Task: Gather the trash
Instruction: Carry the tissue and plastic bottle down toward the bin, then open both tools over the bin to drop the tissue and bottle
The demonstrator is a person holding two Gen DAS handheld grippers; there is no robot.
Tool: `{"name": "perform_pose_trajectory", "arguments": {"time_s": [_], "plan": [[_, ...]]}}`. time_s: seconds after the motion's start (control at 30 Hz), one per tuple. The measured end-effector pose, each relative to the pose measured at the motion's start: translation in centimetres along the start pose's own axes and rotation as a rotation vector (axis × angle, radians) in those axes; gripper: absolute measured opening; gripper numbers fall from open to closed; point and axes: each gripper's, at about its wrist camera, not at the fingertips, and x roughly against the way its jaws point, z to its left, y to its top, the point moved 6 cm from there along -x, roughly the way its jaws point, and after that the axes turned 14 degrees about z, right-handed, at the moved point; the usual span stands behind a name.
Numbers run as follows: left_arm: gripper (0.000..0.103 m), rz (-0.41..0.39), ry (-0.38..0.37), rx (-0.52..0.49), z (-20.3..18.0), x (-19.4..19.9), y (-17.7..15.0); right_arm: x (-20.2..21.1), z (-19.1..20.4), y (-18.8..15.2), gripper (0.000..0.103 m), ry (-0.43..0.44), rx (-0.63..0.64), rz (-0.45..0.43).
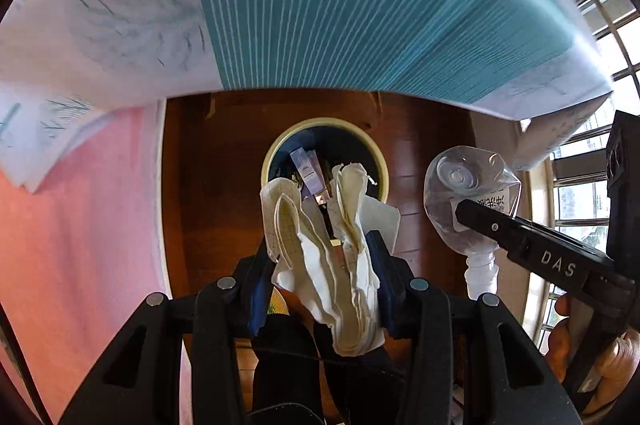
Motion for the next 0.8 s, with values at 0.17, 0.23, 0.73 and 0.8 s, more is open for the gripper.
{"name": "perform_pose_trajectory", "arguments": {"time_s": [0.17,0.23,0.73,0.8], "plan": [[0.043,-0.012,-0.026,-0.003,1.4,-5.5,2.6,-5.0,-1.7,2.4,0.033,0.019,-0.069,-0.022],[0.044,-0.023,-0.040,-0.008,1.5,-7.3,3.3,-6.7,-2.2,3.5,0.033,0.044,-0.094,-0.026],[0.098,-0.119,-0.010,-0.048,1.4,-11.4,5.2,-12.0,-4.3,5.3,0.062,-0.009,-0.119,-0.054],[0.098,-0.121,0.000,-0.041,1.7,-11.6,5.8,-12.0,-4.3,5.3,0.062,-0.020,-0.109,-0.060]]}}
